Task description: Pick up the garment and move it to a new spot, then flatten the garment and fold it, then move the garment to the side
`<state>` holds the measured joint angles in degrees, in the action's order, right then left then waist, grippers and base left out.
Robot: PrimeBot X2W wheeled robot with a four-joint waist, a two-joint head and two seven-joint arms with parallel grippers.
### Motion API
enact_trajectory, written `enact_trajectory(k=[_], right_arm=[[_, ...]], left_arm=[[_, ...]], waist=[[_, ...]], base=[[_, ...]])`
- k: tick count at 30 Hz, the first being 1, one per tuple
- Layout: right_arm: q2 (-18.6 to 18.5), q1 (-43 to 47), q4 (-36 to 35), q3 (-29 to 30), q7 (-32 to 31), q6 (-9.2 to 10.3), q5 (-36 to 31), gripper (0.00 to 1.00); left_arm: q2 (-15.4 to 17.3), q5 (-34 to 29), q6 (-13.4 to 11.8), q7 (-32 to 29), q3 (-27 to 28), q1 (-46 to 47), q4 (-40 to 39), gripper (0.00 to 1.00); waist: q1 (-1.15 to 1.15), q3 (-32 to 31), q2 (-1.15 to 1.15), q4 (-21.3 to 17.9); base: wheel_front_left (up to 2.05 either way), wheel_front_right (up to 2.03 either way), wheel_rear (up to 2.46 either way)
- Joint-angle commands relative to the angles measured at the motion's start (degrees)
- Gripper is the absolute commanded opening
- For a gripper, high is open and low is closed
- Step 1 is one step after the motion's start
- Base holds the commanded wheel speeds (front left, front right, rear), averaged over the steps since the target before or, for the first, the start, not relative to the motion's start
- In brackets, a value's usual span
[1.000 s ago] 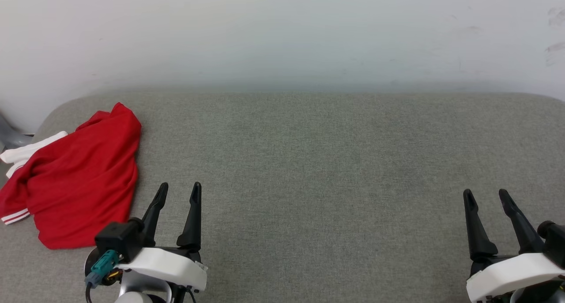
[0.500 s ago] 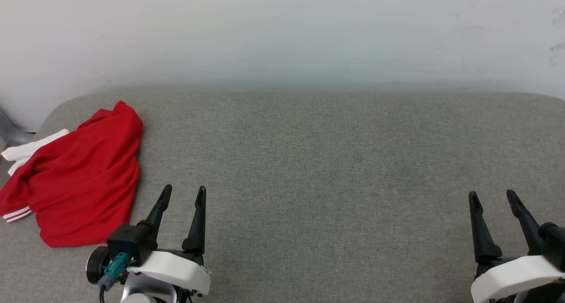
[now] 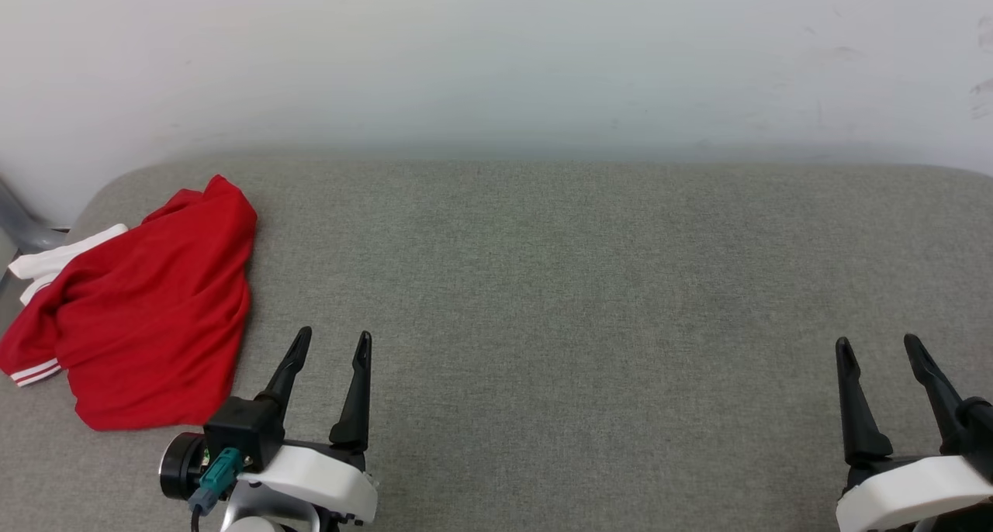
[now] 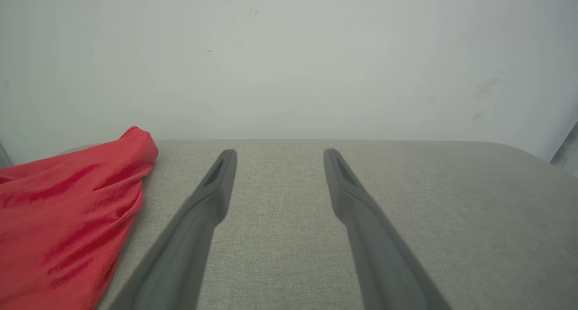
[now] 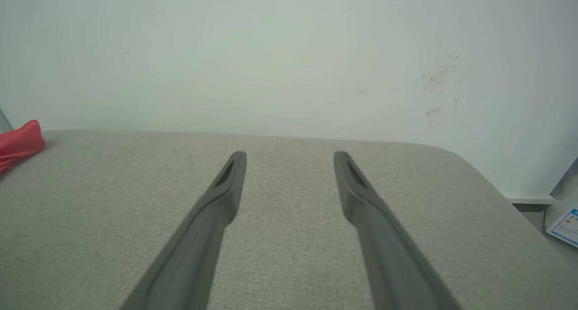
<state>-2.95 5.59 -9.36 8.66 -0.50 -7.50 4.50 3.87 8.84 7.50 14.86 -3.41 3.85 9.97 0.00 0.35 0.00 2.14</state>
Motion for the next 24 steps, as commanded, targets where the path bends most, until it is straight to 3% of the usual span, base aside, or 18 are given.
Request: enact_trajectory(k=[1,11,24], right_arm=[[0.12,0.17,-0.04,0.10,0.34,0.02,-0.44,1.00],[0.12,-0.32,0.58,-1.35,2.27,0.02,0.38,1.00],[0.11,-1.41,0.13,-3.73,3.21,0.03,-1.37,1.00]], left_arm=[[0.09,-0.62,-0.04,0.46,-0.20,0.62,0.08,1.00],[0.05,2.19,-0.03,0.36,-0.07,1.28,0.83,1.00],[-0.42,2.98,-0.03,0.36,1.98,2.45,1.52,1.00]], waist=[[0.00,0.01,0.00,0.04],[0.00,0.03,0.00,2.27],[0.00,0.90,0.00,12.30]], base=[[0.00,0.00,0.00],[0.00,0.00,0.00],[0.00,0.00,0.00]])
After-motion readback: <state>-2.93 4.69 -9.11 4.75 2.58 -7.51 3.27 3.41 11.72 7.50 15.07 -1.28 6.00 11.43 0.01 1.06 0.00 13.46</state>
